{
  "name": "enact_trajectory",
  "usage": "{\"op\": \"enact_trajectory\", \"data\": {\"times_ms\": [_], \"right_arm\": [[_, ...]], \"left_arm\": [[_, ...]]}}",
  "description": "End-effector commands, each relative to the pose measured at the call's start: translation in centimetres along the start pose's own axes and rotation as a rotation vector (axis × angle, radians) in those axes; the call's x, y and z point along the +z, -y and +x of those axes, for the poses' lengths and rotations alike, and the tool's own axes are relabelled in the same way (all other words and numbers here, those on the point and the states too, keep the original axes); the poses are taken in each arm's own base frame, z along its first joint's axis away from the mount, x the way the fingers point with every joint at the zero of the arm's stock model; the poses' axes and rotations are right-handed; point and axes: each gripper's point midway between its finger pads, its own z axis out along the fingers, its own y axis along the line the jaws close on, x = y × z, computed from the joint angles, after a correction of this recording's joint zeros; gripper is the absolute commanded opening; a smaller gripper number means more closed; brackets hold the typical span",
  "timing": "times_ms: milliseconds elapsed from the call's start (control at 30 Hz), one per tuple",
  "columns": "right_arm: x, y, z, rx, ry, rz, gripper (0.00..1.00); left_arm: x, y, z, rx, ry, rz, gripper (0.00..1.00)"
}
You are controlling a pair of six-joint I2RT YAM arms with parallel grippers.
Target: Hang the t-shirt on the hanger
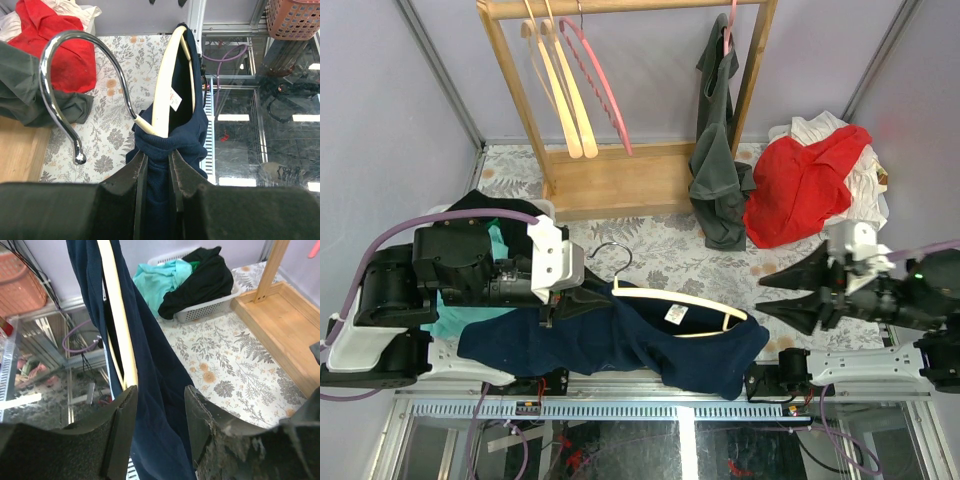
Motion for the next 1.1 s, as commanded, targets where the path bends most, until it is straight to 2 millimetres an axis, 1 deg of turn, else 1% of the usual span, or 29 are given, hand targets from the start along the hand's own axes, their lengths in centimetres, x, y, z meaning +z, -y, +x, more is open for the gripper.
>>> {"op": "enact_trajectory", "data": {"times_ms": [0,67,167,233,300,433,567,600,767,800,900,1000,1067], "right_arm": [[-2.6,0.5,-0.4,0.066,0.056,0.015,0.50],[-2.5,0.1,0.7,0.077,0.035,-0.010,0.53],[-1.7,0.0,2.5,0.083,-0.023,-0.006,0.54],[-1.0,-0.5,3.7,0.081,-0.058,-0.024,0.53],[-0.8,-0.8,4.1,0.082,-0.071,-0.042,0.54],[-0.7,-1.2,4.6,0.084,-0.070,-0.064,0.53],[-0.2,-1.7,5.0,0.085,-0.083,-0.084,0.52],[-0.1,-1.7,5.1,0.085,-0.086,-0.087,0.51],[0.1,-1.7,4.8,0.082,-0.079,-0.081,0.31],[0.0,-1.6,4.6,0.083,-0.074,-0.078,0.30],[-0.3,-1.4,4.2,0.082,-0.059,-0.071,0.23],[-0.4,-1.3,4.0,0.081,-0.054,-0.068,0.20],[-0.3,-1.3,4.0,0.078,-0.057,-0.067,0.25]], "left_arm": [[-1.3,-0.4,-3.0,0.011,0.127,-0.028,0.00],[-1.5,-0.4,-3.1,0.010,0.130,-0.031,0.00],[-1.8,-0.5,-3.3,0.012,0.140,-0.036,0.00],[-1.9,-0.5,-3.3,0.014,0.143,-0.037,0.00],[-2.0,-0.5,-3.3,0.013,0.140,-0.041,0.00],[-2.2,-0.6,-3.4,0.012,0.140,-0.046,0.00],[-2.0,-0.6,-3.3,0.010,0.137,-0.044,0.00],[-2.0,-0.6,-3.3,0.010,0.137,-0.043,0.00],[-2.0,-0.5,-3.3,0.011,0.140,-0.040,0.00],[-2.0,-0.5,-3.2,0.010,0.138,-0.039,0.00],[-2.0,-0.5,-3.2,0.007,0.138,-0.038,0.00],[-1.9,-0.4,-3.0,0.007,0.137,-0.034,0.00],[-1.8,-0.4,-3.0,0.006,0.134,-0.032,0.00]]}}
